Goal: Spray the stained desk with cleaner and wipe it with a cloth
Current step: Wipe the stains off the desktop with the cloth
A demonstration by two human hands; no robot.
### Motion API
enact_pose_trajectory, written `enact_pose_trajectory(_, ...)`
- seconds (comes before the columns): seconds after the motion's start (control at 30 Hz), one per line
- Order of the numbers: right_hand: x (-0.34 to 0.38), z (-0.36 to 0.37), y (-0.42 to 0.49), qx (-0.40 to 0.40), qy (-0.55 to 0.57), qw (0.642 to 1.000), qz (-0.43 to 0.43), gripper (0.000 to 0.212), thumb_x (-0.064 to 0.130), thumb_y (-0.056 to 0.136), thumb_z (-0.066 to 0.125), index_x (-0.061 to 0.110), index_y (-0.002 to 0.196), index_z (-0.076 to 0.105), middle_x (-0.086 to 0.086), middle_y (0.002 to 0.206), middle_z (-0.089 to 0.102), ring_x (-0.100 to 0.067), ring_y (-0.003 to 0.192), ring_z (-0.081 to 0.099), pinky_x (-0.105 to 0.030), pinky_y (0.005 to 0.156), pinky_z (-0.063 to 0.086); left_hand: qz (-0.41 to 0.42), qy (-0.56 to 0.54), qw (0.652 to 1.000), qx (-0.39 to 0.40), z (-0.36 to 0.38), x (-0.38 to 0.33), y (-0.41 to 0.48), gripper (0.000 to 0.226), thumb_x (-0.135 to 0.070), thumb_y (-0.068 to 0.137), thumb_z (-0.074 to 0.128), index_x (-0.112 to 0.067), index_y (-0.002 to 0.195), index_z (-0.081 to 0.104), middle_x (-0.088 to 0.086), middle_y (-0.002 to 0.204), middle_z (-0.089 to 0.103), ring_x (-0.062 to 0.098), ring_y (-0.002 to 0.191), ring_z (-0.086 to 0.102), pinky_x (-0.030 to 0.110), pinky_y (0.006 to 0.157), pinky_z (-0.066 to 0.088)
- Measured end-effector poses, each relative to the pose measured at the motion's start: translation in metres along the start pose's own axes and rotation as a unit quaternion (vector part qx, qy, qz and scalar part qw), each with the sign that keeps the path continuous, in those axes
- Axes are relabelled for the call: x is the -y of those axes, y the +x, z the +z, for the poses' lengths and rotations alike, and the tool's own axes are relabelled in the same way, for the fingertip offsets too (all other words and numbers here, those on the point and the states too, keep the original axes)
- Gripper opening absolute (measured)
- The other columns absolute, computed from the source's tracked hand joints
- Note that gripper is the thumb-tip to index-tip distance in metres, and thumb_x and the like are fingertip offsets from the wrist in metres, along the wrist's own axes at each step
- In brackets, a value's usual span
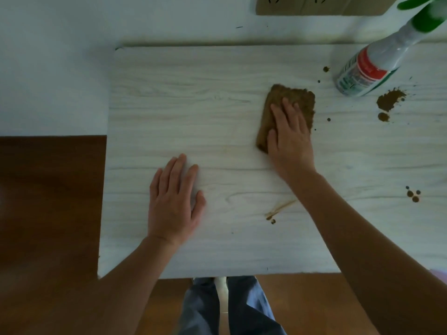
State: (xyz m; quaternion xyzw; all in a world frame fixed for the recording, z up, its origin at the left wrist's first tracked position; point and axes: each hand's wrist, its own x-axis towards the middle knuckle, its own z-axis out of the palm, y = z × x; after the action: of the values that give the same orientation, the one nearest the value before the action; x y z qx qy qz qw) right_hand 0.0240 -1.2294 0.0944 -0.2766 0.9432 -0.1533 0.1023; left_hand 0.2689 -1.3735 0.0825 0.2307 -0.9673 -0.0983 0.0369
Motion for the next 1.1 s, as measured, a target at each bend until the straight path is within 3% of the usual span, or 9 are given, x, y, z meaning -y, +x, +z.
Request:
enact_pose_trajectory(0.1, 0.027, 0.01, 0.011, -0.011, -0.002, 1.0, -0.007, 0.057, 0.022, 0.099, 0.033, 0.012, 0.155, 0.03, -0.01, 0.165, 0.021, -0.034, 0.153, 0.01, -0.049, 0.125, 0.012, 0.004, 0.008, 1.0, -0.005, 0.001, 0.001, 0.0, 0.058, -0.039, 0.098, 0.043, -0.012, 0.148, 0.048, 0.016, 0.163, 0.036, 0.034, 0.153, 0.03, 0.054, 0.124, 0.024)
enact_pose_trajectory(0.23, 0.062, 0.025, -0.035, 0.037, 0.007, 0.989, -0.146, 0.061, 0.023, 0.092, 0.031, 0.009, 0.152, 0.038, -0.011, 0.162, 0.028, -0.034, 0.152, 0.015, -0.049, 0.124, 0.016, 0.002, 0.015, 1.0, 0.007, 0.0, 0.0, -0.001, 0.059, -0.042, 0.1, 0.04, -0.013, 0.151, 0.044, 0.015, 0.165, 0.032, 0.033, 0.154, 0.027, 0.053, 0.125, 0.023)
enact_pose_trajectory(0.37, 0.055, 0.024, -0.078, 0.108, -0.006, 0.967, -0.23, 0.06, 0.027, 0.096, 0.031, 0.018, 0.156, 0.03, -0.001, 0.166, 0.019, -0.024, 0.155, 0.007, -0.043, 0.126, 0.013, -0.005, 0.017, 1.0, 0.014, 0.0, 0.0, 0.0, 0.06, -0.044, 0.102, 0.036, -0.014, 0.153, 0.041, 0.014, 0.166, 0.031, 0.031, 0.155, 0.025, 0.051, 0.126, 0.021)
enact_pose_trajectory(0.5, 0.019, 0.007, -0.053, 0.093, -0.013, 0.969, -0.229, 0.061, 0.029, 0.093, 0.034, 0.02, 0.153, 0.037, 0.0, 0.164, 0.027, -0.021, 0.153, 0.017, -0.038, 0.125, 0.016, -0.004, 0.007, 1.0, 0.007, -0.001, 0.0, 0.0, 0.059, -0.042, 0.1, 0.039, -0.014, 0.151, 0.042, 0.014, 0.165, 0.032, 0.031, 0.154, 0.026, 0.05, 0.126, 0.021)
enact_pose_trajectory(0.63, -0.003, -0.008, 0.0, 0.05, -0.007, 0.99, -0.134, 0.056, 0.025, 0.099, 0.037, 0.02, 0.155, 0.032, -0.001, 0.165, 0.022, -0.023, 0.153, 0.014, -0.04, 0.125, 0.015, 0.0, 0.001, 1.0, 0.003, 0.001, 0.0, 0.0, 0.058, -0.039, 0.098, 0.044, -0.014, 0.15, 0.044, 0.015, 0.164, 0.035, 0.031, 0.154, 0.028, 0.053, 0.124, 0.025)
enact_pose_trajectory(0.73, 0.023, -0.003, 0.028, 0.016, 0.0, 0.997, -0.078, 0.055, 0.022, 0.101, 0.035, 0.015, 0.155, 0.03, -0.006, 0.166, 0.02, -0.028, 0.154, 0.01, -0.044, 0.126, 0.011, -0.001, 0.0, 1.0, 0.007, 0.001, 0.0, 0.0, 0.058, -0.04, 0.099, 0.044, -0.014, 0.151, 0.043, 0.014, 0.164, 0.034, 0.031, 0.155, 0.027, 0.054, 0.124, 0.026)
enact_pose_trajectory(0.87, 0.076, 0.02, 0.022, 0.031, 0.018, 0.985, -0.169, 0.059, 0.023, 0.095, 0.029, 0.008, 0.151, 0.039, -0.013, 0.162, 0.03, -0.036, 0.151, 0.018, -0.049, 0.124, 0.018, -0.004, 0.005, 1.0, 0.013, 0.001, 0.001, -0.001, 0.058, -0.041, 0.1, 0.046, -0.016, 0.152, 0.042, 0.013, 0.166, 0.031, 0.029, 0.156, 0.025, 0.052, 0.125, 0.024)
enact_pose_trajectory(1.0, 0.084, 0.031, -0.005, 0.095, -0.001, 0.949, -0.301, 0.06, 0.026, 0.095, 0.031, 0.015, 0.153, 0.037, -0.005, 0.164, 0.027, -0.028, 0.153, 0.015, -0.044, 0.125, 0.015, -0.005, 0.01, 1.0, 0.018, 0.002, 0.001, -0.001, 0.058, -0.04, 0.1, 0.049, -0.016, 0.152, 0.043, 0.012, 0.167, 0.03, 0.028, 0.156, 0.024, 0.051, 0.125, 0.024)
enact_pose_trajectory(1.1, 0.061, 0.023, 0.008, 0.075, -0.011, 0.952, -0.298, 0.06, 0.025, 0.094, 0.035, 0.017, 0.152, 0.04, -0.003, 0.163, 0.03, -0.025, 0.152, 0.02, -0.038, 0.125, 0.016, -0.004, 0.004, 1.0, 0.018, 0.001, 0.0, -0.001, 0.058, -0.04, 0.1, 0.047, -0.015, 0.152, 0.043, 0.013, 0.166, 0.031, 0.029, 0.156, 0.025, 0.052, 0.125, 0.025)
